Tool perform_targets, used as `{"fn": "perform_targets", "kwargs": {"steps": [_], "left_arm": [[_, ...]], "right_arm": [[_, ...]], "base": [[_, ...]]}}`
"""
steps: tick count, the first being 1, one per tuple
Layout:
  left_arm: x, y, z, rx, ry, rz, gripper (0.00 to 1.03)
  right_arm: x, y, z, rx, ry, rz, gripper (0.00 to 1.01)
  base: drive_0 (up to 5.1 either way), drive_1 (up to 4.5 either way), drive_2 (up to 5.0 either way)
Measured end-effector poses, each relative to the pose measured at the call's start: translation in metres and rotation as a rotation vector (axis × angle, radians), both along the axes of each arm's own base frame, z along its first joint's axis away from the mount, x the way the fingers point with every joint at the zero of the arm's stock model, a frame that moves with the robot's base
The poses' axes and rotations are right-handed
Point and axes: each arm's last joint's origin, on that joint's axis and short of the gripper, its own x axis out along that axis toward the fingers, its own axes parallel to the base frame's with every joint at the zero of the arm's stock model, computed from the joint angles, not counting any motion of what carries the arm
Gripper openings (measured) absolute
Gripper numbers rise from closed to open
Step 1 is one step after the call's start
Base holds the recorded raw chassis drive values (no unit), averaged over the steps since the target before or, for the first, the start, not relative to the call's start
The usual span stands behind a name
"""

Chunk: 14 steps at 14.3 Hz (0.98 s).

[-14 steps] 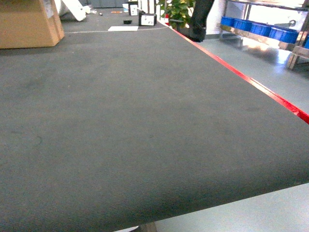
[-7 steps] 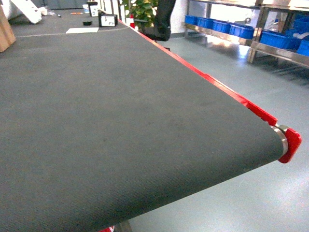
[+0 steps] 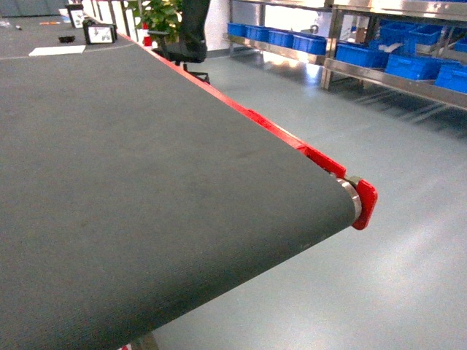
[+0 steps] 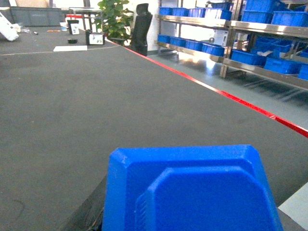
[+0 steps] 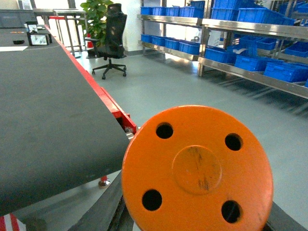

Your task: Sort blue parts and orange caps into right shelf containers

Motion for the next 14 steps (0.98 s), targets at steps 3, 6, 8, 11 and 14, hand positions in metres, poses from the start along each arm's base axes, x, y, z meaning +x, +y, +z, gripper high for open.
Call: {"fn": "perform_targets", "kwargs": {"steps": [3, 6, 8, 11, 14], "left_arm": [[0.0, 0.0, 0.0, 0.0, 0.0, 0.0, 0.43], [0.0, 0.0, 0.0, 0.0, 0.0, 0.0, 0.43], [0.0, 0.0, 0.0, 0.0, 0.0, 0.0, 0.43], [0.0, 0.0, 0.0, 0.0, 0.0, 0.0, 0.43], [0.0, 0.0, 0.0, 0.0, 0.0, 0.0, 0.43]], "right_arm": [[0.0, 0.0, 0.0, 0.0, 0.0, 0.0, 0.43], [0.0, 0.0, 0.0, 0.0, 0.0, 0.0, 0.43], [0.0, 0.0, 0.0, 0.0, 0.0, 0.0, 0.43], [0.0, 0.0, 0.0, 0.0, 0.0, 0.0, 0.43], [0.0, 0.0, 0.0, 0.0, 0.0, 0.0, 0.43]], "base": [[-1.7, -1.74, -1.7], [-1.5, -1.5, -1.5], [-1.6, -1.61, -1.6], [-1.6, -1.59, -1.6], [-1.6, -1.55, -1.6]]}}
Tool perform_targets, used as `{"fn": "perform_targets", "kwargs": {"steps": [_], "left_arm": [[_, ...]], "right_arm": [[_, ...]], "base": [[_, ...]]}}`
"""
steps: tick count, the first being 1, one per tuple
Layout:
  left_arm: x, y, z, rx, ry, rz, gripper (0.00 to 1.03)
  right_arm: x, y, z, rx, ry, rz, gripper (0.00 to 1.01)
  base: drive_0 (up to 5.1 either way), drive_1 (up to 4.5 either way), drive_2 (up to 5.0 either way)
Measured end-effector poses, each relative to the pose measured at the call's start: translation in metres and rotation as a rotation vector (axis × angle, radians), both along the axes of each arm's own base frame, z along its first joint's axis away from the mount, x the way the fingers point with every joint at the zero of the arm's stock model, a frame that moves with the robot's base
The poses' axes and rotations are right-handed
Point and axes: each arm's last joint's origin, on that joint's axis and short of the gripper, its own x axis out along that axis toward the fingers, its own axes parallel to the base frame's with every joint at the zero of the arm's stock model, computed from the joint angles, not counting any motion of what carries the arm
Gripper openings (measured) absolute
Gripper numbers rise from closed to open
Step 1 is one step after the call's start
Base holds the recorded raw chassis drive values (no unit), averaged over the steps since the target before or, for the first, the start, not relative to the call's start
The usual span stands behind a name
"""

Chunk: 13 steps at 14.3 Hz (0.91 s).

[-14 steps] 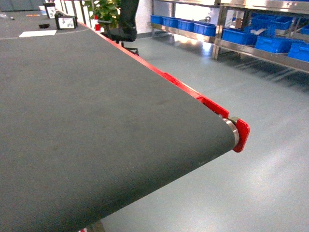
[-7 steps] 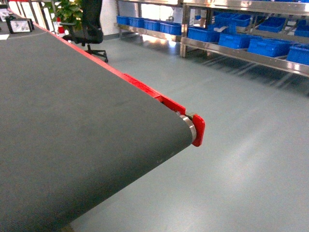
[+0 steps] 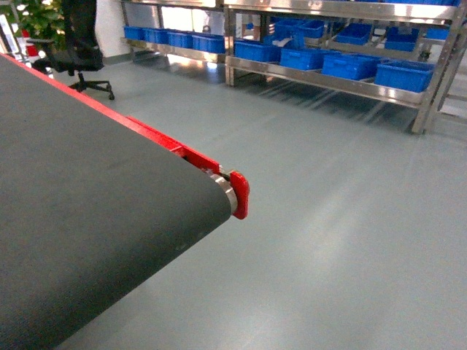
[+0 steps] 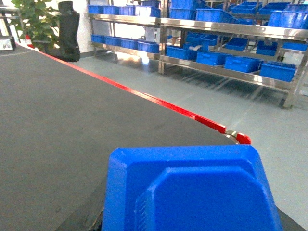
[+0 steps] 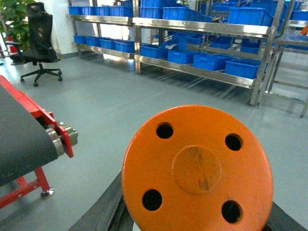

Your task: Sort blue parts and orange caps into right shelf containers

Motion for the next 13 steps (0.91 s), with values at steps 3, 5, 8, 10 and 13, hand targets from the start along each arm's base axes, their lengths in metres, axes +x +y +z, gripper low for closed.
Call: {"fn": "perform_targets", "kwargs": {"steps": [3, 5, 8, 10, 13], "left_arm": [[0.0, 0.0, 0.0, 0.0, 0.0, 0.0, 0.43], [0.0, 0.0, 0.0, 0.0, 0.0, 0.0, 0.43], [0.0, 0.0, 0.0, 0.0, 0.0, 0.0, 0.43], [0.0, 0.0, 0.0, 0.0, 0.0, 0.0, 0.43], [0.0, 0.0, 0.0, 0.0, 0.0, 0.0, 0.43]], "right_arm": [[0.0, 0.0, 0.0, 0.0, 0.0, 0.0, 0.43], [0.0, 0.0, 0.0, 0.0, 0.0, 0.0, 0.43], [0.0, 0.0, 0.0, 0.0, 0.0, 0.0, 0.43], [0.0, 0.0, 0.0, 0.0, 0.0, 0.0, 0.43], [0.0, 0.0, 0.0, 0.0, 0.0, 0.0, 0.43]], "base": [[-1.6, -1.56, -1.6], [-1.8, -1.75, -1.8], [-1.6, -1.6, -1.6], [-1.5, -1.54, -1.5], [-1.6, -1.64, -1.6]]}}
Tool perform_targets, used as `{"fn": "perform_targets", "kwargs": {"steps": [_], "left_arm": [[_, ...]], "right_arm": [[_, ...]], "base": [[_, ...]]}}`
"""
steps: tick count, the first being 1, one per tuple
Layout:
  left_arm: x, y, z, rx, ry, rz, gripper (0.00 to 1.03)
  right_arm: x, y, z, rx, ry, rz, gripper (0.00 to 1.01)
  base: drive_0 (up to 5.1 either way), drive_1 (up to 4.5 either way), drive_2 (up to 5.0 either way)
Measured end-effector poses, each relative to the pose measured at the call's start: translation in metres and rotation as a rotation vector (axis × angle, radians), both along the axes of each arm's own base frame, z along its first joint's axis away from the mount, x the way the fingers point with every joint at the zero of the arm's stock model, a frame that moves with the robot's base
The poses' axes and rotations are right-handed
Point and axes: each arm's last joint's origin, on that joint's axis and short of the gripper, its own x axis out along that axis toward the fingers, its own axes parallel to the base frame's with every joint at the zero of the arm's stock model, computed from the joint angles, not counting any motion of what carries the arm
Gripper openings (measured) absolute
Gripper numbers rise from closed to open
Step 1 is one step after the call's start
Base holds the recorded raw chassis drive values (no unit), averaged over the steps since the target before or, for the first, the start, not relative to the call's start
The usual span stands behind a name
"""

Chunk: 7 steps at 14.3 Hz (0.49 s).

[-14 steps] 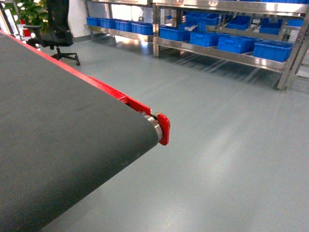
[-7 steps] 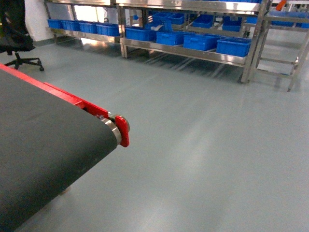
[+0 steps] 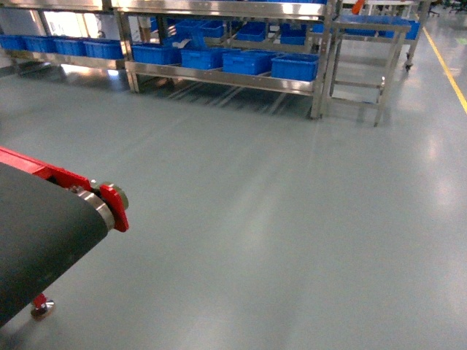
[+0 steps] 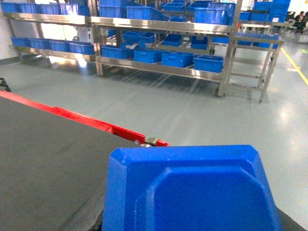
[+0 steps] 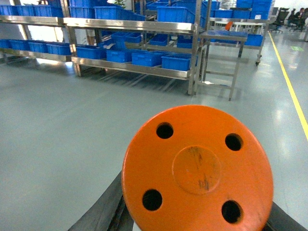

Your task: Sort blue parts and orange caps into right shelf containers

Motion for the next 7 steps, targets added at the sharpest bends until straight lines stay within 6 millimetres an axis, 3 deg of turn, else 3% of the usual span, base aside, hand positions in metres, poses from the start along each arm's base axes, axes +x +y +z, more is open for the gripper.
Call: {"fn": "perform_targets", "kwargs": {"steps": [7], "left_arm": [[0.0, 0.0, 0.0, 0.0, 0.0, 0.0, 0.43]], "right_arm": [[0.0, 0.0, 0.0, 0.0, 0.0, 0.0, 0.43]], "base": [[-1.5, -1.54, -1.5]]}}
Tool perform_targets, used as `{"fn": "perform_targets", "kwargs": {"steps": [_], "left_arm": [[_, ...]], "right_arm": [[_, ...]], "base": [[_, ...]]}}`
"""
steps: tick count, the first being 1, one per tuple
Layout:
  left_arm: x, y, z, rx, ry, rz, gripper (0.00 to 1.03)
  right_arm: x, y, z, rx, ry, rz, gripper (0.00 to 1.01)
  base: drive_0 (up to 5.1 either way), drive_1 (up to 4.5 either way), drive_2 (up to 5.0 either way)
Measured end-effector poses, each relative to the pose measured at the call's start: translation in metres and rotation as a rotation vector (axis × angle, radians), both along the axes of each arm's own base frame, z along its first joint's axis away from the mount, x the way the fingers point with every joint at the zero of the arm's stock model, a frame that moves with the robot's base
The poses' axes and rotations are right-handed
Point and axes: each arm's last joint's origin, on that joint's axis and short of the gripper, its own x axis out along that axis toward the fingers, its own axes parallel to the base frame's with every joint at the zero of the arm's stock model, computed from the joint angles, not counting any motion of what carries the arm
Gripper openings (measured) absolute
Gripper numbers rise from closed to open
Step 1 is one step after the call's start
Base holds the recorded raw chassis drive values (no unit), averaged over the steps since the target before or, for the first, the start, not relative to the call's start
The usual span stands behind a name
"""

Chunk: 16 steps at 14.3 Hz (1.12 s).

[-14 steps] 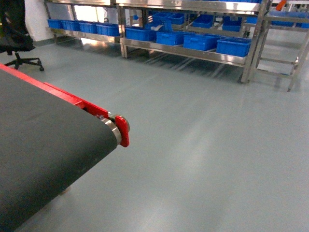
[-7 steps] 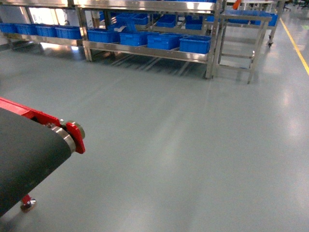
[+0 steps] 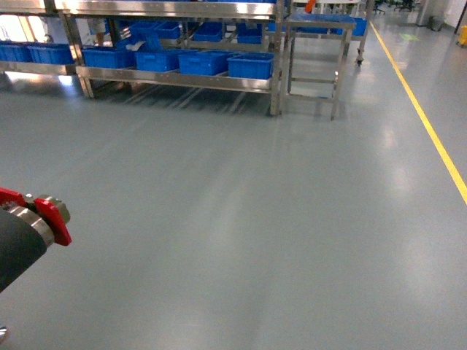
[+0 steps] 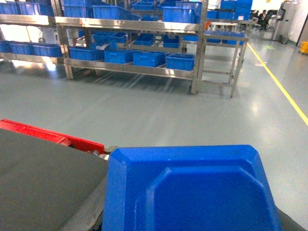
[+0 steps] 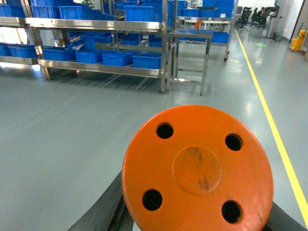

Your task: Sort blue parts and orange caps into right shelf containers

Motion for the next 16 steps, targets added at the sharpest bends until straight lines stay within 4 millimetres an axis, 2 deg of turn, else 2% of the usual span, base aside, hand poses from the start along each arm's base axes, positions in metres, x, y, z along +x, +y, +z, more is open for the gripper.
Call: {"fn": "perform_targets", "kwargs": {"steps": [12, 16], "left_arm": [[0.0, 0.0, 0.0, 0.0, 0.0, 0.0, 0.43], [0.0, 0.0, -0.0001, 0.0, 0.001, 0.0, 0.43]], "right_arm": [[0.0, 0.0, 0.0, 0.0, 0.0, 0.0, 0.43], [0.0, 0.0, 0.0, 0.0, 0.0, 0.0, 0.43]], "base": [[-1.6, -1.57, -1.6], [-0.3, 4.0, -4.6]]}}
